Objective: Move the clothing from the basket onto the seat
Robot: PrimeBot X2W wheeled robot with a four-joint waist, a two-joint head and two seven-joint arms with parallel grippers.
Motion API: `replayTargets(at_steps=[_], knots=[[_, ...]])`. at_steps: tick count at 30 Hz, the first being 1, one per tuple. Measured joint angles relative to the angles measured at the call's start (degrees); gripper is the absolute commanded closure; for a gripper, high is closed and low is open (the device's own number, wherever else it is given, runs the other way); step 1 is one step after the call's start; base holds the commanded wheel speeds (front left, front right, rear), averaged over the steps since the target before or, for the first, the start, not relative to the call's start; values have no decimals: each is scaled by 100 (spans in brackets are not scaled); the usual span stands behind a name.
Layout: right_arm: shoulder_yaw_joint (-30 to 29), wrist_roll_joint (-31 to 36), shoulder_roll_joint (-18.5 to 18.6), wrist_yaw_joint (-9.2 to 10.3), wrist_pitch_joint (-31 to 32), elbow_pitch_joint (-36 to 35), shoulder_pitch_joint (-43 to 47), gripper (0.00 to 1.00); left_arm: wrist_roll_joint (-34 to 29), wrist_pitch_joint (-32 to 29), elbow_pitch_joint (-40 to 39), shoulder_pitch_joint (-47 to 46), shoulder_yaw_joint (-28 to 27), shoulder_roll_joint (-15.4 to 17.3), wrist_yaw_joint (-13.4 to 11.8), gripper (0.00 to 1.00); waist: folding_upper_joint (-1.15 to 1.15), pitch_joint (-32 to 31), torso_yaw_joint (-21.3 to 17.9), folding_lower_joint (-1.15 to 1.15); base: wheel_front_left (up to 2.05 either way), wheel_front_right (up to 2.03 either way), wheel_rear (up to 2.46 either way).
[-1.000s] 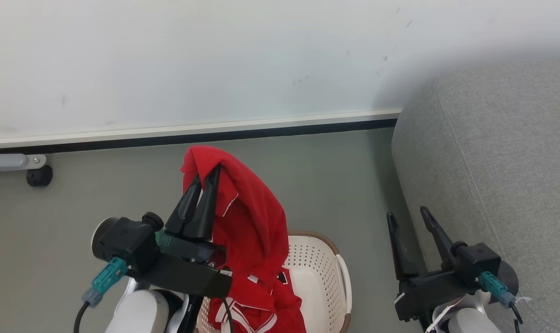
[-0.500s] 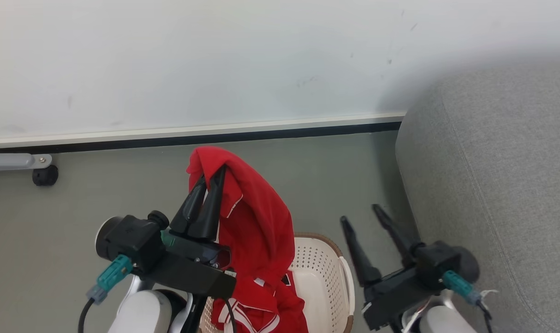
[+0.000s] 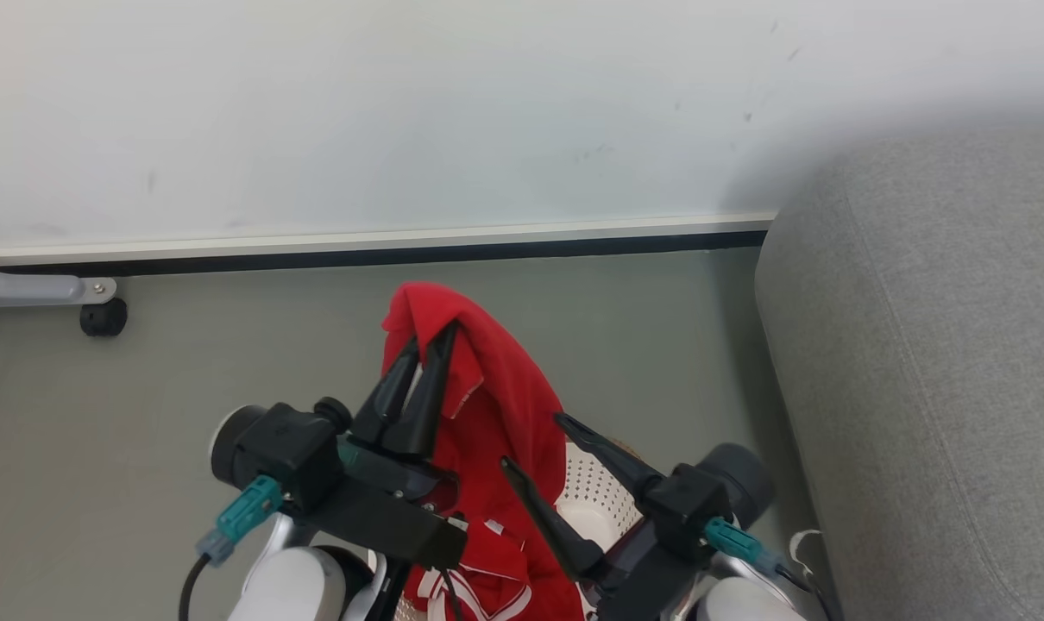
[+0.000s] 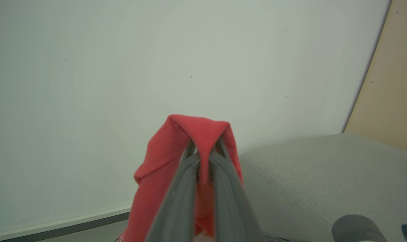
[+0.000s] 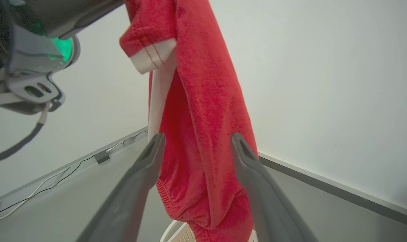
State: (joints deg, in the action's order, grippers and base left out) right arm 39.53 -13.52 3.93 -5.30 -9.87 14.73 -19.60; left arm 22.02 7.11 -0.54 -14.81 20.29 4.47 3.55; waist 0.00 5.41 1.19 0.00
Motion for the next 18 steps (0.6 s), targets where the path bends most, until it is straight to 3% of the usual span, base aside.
replayTargets(at_steps=[13, 15, 18], knots=[[414, -3, 0, -44, 179, 539, -904, 0, 0, -96, -13, -37, 297, -60, 49, 100, 0, 71, 203, 0, 0, 0, 0], [531, -136, -8, -38, 176, 582, -1038, 100, 3, -97, -13, -37, 321, -60, 52, 100, 0, 86, 225, 0, 0, 0, 0], [666, -278, -5, 5, 175, 649, -1173, 100, 9, -97, -13, -40, 363, -66, 56, 100, 0, 105, 255, 0, 0, 0, 0]])
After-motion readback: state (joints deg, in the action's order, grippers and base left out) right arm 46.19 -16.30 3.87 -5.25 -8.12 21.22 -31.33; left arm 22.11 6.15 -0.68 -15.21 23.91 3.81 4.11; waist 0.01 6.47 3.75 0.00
